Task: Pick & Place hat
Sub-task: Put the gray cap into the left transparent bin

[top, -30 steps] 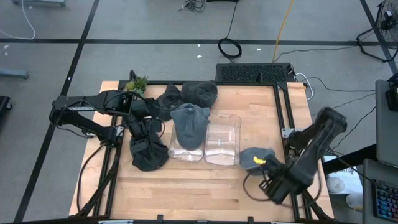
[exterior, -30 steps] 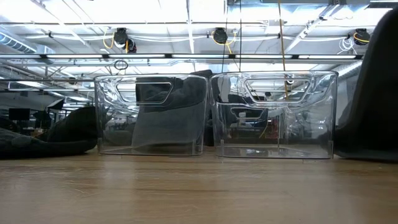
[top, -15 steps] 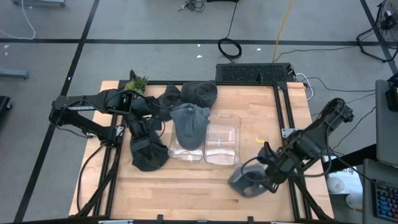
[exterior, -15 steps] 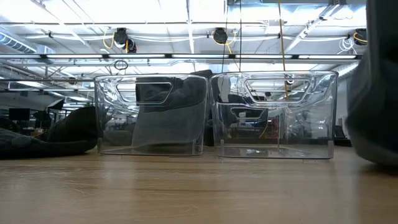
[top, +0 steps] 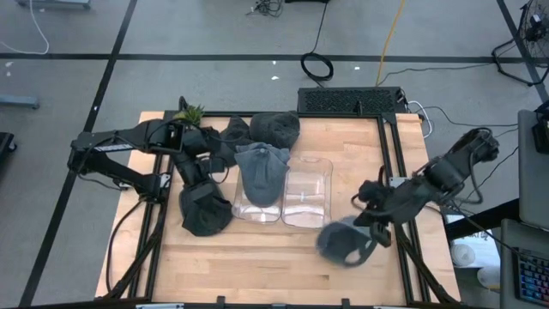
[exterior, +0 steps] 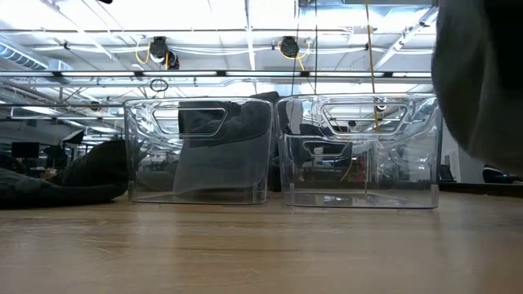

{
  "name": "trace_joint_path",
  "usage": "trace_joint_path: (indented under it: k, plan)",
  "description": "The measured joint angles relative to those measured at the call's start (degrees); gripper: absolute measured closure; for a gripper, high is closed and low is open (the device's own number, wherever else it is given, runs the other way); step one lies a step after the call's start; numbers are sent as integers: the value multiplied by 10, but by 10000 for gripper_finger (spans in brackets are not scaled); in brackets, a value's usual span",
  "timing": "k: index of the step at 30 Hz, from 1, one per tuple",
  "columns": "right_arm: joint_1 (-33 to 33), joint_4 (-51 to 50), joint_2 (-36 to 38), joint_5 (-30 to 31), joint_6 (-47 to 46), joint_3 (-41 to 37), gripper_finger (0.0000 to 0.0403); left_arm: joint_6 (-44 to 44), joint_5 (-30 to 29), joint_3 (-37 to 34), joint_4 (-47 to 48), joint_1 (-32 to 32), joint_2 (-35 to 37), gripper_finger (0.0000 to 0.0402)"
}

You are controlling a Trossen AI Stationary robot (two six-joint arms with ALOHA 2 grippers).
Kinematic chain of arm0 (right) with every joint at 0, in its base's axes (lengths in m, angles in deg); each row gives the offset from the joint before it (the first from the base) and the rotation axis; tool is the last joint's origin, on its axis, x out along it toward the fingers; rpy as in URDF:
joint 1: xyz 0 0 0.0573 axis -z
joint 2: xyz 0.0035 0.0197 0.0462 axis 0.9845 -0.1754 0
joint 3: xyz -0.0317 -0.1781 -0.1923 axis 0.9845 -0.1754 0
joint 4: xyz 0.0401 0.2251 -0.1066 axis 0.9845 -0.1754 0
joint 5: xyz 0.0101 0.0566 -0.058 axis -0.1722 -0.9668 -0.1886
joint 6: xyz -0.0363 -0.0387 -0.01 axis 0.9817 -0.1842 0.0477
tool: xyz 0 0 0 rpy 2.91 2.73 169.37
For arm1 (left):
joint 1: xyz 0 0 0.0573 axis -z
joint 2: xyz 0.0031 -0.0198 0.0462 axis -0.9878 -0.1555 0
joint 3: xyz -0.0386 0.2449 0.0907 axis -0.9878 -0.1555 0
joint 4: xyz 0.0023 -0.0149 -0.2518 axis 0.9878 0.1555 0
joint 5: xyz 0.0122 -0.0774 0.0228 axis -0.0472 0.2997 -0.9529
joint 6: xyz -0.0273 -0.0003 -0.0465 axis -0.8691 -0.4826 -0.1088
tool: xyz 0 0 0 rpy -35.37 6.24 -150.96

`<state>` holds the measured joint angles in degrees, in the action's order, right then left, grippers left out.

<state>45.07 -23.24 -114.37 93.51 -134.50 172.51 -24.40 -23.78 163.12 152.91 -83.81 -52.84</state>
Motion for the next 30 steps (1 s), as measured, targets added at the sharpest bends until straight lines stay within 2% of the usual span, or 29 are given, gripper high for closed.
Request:
trace_joint_path:
  k: [7, 15, 24, 27, 30]
  plan:
    - [25, 40, 33, 11, 98, 0, 402, -8, 0, 0, 0, -16, 0, 131]
    - [26, -36, 37, -20, 119, 0, 402, -27, -24, 0, -20, -37, 0, 131]
    - [26, -1, 41, 13, 168, 0, 400, -39, -33, 0, -74, -47, 0, 131]
    - [38, 15, 41, -2, 189, 0, 377, -26, -32, 0, -73, -47, 0, 131]
    - [57, 29, 39, -23, 198, 0, 331, -5, -27, 0, -73, -47, 0, 131]
